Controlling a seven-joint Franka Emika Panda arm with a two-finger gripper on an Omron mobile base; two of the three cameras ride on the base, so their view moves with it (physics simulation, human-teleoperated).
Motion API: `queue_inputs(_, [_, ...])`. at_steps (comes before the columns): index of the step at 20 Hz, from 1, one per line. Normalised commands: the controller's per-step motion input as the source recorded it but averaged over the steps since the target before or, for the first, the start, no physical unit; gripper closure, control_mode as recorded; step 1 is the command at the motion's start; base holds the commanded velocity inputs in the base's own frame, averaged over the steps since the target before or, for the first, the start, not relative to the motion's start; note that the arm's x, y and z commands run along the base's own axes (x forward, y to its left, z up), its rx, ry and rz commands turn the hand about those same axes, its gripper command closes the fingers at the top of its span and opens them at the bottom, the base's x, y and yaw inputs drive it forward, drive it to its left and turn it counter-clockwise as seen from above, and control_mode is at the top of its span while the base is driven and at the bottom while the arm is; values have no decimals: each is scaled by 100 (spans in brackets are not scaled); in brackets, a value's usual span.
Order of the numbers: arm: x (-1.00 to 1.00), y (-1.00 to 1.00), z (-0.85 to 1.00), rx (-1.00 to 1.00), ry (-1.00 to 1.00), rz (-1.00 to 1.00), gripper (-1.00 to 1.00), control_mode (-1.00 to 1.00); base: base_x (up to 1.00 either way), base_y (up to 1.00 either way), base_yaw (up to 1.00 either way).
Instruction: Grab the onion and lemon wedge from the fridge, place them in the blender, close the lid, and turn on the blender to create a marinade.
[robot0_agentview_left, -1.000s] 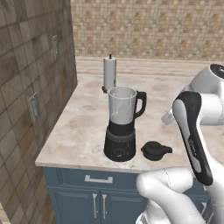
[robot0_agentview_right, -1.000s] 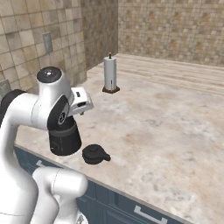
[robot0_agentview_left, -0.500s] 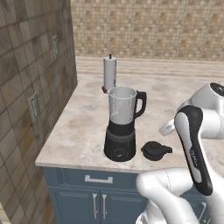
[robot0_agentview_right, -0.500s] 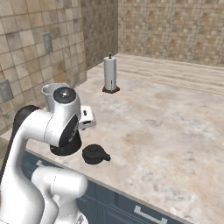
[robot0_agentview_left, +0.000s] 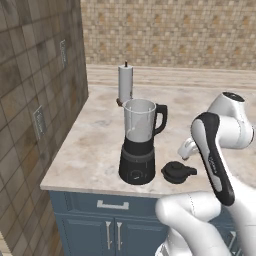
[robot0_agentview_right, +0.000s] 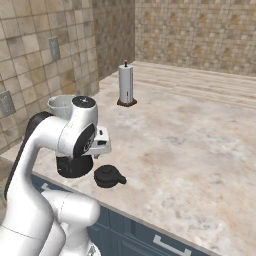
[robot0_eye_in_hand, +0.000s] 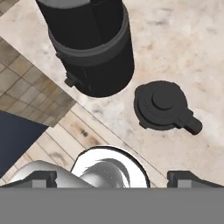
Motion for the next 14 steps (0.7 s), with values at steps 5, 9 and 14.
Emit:
queue_inputs(5, [22, -19, -24, 0, 20, 0, -100, -100, 0, 0, 0])
queue_inputs(9, [19, -13, -36, 0, 6, 0, -100, -100, 0, 0, 0])
queue_inputs(14, [14, -3, -44, 0, 1, 0, -100, -100, 0, 0, 0])
